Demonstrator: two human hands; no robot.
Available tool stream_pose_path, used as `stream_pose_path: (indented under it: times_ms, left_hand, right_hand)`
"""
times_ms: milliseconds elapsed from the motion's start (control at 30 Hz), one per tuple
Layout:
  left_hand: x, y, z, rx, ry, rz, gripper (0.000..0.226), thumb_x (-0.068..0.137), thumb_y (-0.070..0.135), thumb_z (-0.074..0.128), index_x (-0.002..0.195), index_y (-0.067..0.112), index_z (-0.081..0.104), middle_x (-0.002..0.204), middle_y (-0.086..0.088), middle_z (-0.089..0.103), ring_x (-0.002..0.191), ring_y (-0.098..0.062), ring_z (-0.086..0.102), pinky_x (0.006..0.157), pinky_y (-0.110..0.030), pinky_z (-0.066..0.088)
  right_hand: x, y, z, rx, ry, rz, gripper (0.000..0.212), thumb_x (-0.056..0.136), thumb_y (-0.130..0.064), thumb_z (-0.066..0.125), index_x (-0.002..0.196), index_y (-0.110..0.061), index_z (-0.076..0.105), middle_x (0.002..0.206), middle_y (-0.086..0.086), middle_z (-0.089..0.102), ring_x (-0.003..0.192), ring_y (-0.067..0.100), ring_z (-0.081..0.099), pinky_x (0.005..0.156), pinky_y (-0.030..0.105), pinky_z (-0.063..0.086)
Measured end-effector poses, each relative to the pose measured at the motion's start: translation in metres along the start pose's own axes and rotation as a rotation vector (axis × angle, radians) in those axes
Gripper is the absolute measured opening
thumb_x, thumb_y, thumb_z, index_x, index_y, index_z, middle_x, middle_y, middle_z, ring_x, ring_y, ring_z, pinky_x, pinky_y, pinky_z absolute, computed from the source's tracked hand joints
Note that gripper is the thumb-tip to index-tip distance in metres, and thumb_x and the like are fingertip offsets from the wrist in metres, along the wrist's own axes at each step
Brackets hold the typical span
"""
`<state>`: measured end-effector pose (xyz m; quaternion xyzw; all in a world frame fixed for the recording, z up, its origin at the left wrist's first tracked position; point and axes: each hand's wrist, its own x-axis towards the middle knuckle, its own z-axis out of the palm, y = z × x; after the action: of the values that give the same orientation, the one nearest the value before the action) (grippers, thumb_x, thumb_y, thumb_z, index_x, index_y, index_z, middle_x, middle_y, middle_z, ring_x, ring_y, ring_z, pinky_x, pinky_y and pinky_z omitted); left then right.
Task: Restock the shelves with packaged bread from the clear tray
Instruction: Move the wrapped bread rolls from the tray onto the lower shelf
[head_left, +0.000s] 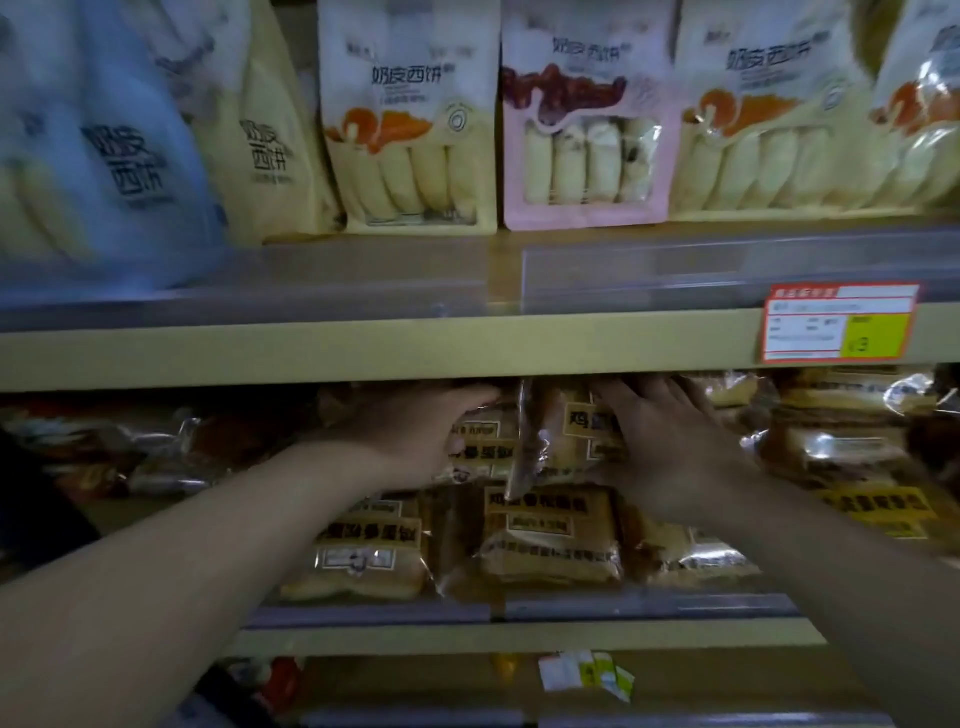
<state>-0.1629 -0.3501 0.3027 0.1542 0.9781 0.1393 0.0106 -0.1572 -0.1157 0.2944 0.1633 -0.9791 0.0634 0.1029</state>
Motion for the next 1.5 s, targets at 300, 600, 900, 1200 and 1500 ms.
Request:
stream_pose_path:
  times_ms: [300,600,900,1200,1500]
  left_hand:
    - [-0.020,0.000,0.037,0.460,0.262,-0.112,0.094,0.086,0.010,0.048,0.144,0.030,-0.022,0.156,0.004,-0.012,0.140,-0.020,-0.020,0.112,-0.051,-0.014]
    - [-0.026,-0.028,0.043,0.413,0.298,-0.030,0.062,0.098,0.044,0.028,0.147,0.035,-0.007,0.151,0.007,0.019,0.139,-0.016,0.004,0.109,-0.046,-0.013]
    - [-0.031,-0.028,0.038,0.408,0.219,-0.156,0.073,0.097,0.026,0.034,0.145,0.031,-0.020,0.157,0.006,-0.014,0.139,-0.015,-0.024,0.111,-0.047,-0.018]
    - [-0.030,-0.033,0.052,0.432,0.289,-0.171,0.055,0.097,0.046,0.012,0.144,0.042,-0.016,0.157,-0.001,-0.002,0.141,-0.021,-0.022,0.108,-0.057,-0.017]
    - [-0.026,-0.042,0.064,0.406,0.303,-0.178,0.054,0.092,0.057,0.003,0.142,0.050,-0.015,0.158,0.003,-0.010,0.139,-0.017,-0.026,0.105,-0.057,-0.022]
  right_hand:
    - [0.001,-0.018,0.037,-0.048,0.075,0.025,0.093,0.079,-0.029,0.068,0.141,-0.034,-0.001,0.138,0.005,0.029,0.135,0.027,0.017,0.116,0.047,0.008]
    - [-0.005,-0.022,0.041,0.016,0.087,0.007,0.099,0.075,-0.014,0.061,0.144,-0.043,-0.004,0.147,0.001,0.021,0.141,0.023,0.005,0.111,0.059,-0.004]
    - [-0.007,-0.031,0.064,-0.013,0.153,-0.103,0.106,0.074,-0.011,0.069,0.148,-0.038,-0.001,0.153,0.000,0.023,0.144,0.024,0.008,0.112,0.060,-0.001]
    - [0.000,-0.039,0.057,0.046,0.052,-0.069,0.095,0.084,-0.016,0.054,0.143,-0.047,-0.014,0.158,-0.010,-0.005,0.142,0.015,-0.021,0.106,0.063,-0.019]
    - [0.001,-0.038,0.077,0.014,0.050,-0.044,0.064,0.089,-0.063,0.013,0.139,-0.048,-0.025,0.154,-0.012,-0.024,0.138,0.016,-0.031,0.105,0.066,-0.015]
